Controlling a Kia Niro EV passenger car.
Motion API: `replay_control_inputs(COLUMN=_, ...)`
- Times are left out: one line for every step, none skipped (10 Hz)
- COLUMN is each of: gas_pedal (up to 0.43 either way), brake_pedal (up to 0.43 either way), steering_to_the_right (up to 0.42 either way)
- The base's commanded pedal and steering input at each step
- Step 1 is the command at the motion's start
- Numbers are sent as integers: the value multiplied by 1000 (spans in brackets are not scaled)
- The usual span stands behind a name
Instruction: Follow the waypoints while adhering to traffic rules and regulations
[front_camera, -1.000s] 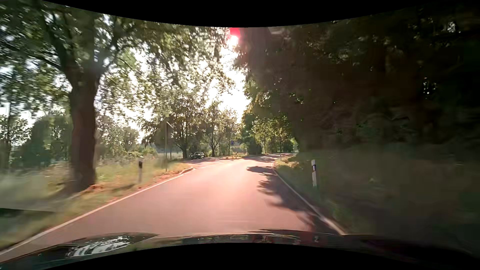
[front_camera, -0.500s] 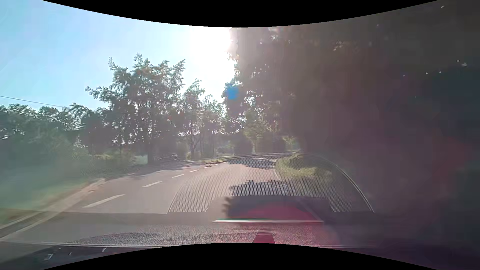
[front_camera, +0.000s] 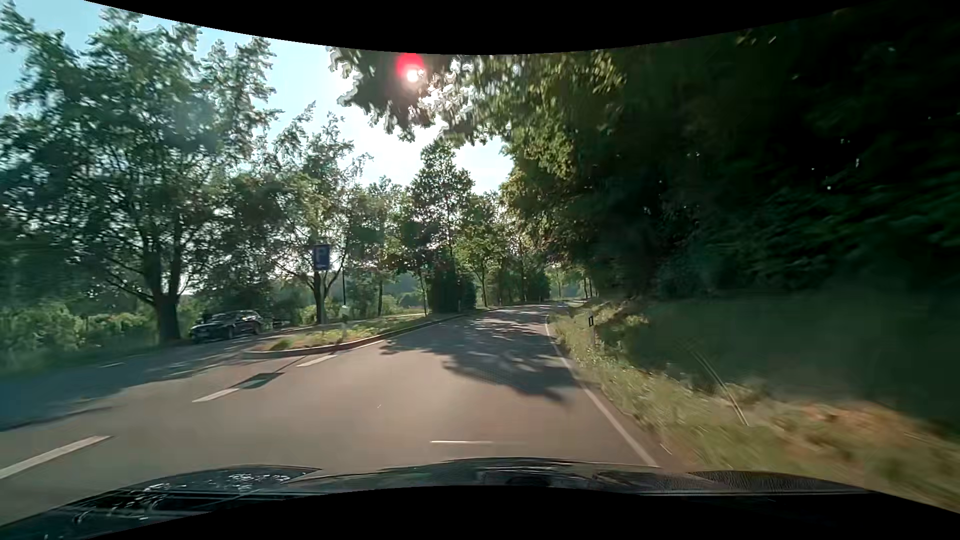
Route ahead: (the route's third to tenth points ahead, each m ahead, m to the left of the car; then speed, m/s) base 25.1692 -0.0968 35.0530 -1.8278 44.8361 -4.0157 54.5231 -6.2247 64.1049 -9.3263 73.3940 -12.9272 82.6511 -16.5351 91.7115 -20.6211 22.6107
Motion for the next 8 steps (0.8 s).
replay_control_inputs(gas_pedal=177, brake_pedal=0, steering_to_the_right=29)
replay_control_inputs(gas_pedal=177, brake_pedal=0, steering_to_the_right=29)
replay_control_inputs(gas_pedal=177, brake_pedal=0, steering_to_the_right=29)
replay_control_inputs(gas_pedal=177, brake_pedal=0, steering_to_the_right=29)
replay_control_inputs(gas_pedal=177, brake_pedal=0, steering_to_the_right=29)
replay_control_inputs(gas_pedal=177, brake_pedal=0, steering_to_the_right=29)
replay_control_inputs(gas_pedal=177, brake_pedal=0, steering_to_the_right=29)
replay_control_inputs(gas_pedal=189, brake_pedal=0, steering_to_the_right=29)
